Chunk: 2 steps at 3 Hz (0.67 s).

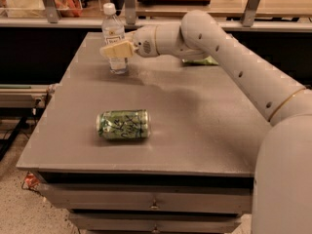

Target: Knock blue plastic bottle over

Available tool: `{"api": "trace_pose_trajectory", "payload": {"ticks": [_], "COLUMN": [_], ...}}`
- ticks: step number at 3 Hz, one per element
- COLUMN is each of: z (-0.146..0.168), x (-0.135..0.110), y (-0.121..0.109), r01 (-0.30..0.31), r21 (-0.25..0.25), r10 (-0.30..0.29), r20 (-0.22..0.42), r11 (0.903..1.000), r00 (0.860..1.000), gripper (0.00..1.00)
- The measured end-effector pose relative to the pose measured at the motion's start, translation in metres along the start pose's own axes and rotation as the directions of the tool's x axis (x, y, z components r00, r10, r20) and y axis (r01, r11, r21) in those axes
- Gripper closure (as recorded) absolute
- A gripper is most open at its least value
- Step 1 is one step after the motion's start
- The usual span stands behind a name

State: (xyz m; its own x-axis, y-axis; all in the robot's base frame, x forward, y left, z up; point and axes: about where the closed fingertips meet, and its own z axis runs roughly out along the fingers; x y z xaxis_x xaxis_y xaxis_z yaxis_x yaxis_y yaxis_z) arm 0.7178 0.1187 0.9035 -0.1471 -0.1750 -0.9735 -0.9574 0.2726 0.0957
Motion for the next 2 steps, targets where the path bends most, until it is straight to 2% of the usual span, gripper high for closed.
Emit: {"api": "trace_pose_trajectory", "payload": {"ticks": [1,2], "z": [-0.011,-0.053], "x": [-0.004,-0.019], "y": [-0.002,-0.012], "r01": [-0.028,-0.016], "r21": [0.009,0.055], "r10": [0.028,0.018], "r20": [-0.006,-0.027], "r11": [0.9996,0.9983], "r00": [1.000,0.999], "gripper": [0.62,0.85]}}
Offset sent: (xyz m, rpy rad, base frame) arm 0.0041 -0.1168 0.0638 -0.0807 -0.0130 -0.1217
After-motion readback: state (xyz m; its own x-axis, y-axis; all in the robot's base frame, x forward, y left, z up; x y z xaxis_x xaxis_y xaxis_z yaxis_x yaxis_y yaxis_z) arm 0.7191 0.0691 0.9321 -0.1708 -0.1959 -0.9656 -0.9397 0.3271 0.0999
